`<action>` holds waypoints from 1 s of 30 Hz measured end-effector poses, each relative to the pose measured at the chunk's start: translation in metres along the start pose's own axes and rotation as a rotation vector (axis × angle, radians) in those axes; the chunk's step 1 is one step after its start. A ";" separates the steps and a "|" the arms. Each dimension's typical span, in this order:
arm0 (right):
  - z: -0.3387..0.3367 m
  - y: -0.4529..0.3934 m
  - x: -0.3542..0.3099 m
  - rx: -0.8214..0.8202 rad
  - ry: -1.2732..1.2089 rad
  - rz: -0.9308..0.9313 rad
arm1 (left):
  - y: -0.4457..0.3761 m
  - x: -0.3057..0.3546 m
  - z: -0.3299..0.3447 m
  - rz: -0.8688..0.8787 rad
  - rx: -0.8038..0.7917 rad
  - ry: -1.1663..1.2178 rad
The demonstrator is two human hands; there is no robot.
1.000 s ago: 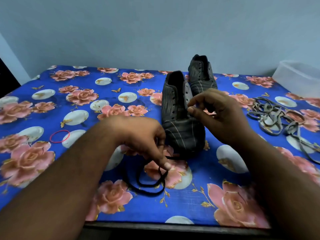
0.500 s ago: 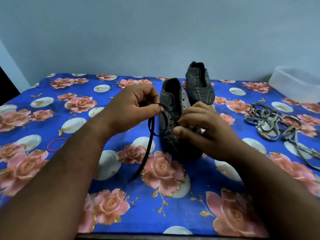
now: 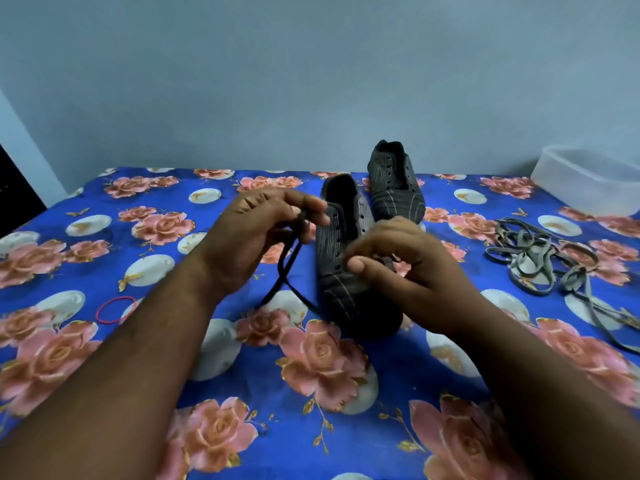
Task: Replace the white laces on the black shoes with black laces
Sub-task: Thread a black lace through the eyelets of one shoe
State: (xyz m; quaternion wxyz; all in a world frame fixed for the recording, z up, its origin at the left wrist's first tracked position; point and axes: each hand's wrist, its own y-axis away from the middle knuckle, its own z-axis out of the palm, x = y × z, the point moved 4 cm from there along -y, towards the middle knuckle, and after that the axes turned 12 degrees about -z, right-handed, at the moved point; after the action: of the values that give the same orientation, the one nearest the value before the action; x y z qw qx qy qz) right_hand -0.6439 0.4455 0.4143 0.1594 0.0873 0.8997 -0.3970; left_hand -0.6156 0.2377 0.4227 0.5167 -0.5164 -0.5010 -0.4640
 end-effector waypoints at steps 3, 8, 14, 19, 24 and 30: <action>-0.002 0.001 0.009 0.085 0.150 0.116 | 0.007 0.001 0.018 -0.004 -0.197 0.075; 0.006 0.000 0.011 -0.023 0.265 0.032 | 0.010 -0.002 0.030 0.091 -0.248 0.050; -0.002 -0.003 0.008 0.109 -0.554 0.211 | 0.002 -0.002 0.014 0.138 -0.092 0.046; -0.011 -0.001 0.008 0.275 -0.809 0.288 | -0.002 -0.002 0.006 0.169 0.085 -0.029; -0.035 0.002 0.019 0.450 -0.785 0.297 | -0.015 -0.022 -0.027 -0.066 0.385 -0.437; -0.024 0.004 0.020 0.286 -0.621 0.272 | -0.006 -0.012 0.004 0.187 0.246 -0.738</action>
State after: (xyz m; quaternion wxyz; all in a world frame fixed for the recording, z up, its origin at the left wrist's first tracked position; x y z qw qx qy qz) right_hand -0.6671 0.4671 0.4196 0.4622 0.1028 0.7241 -0.5015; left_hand -0.6228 0.2411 0.4107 0.4000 -0.6259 -0.6558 -0.1348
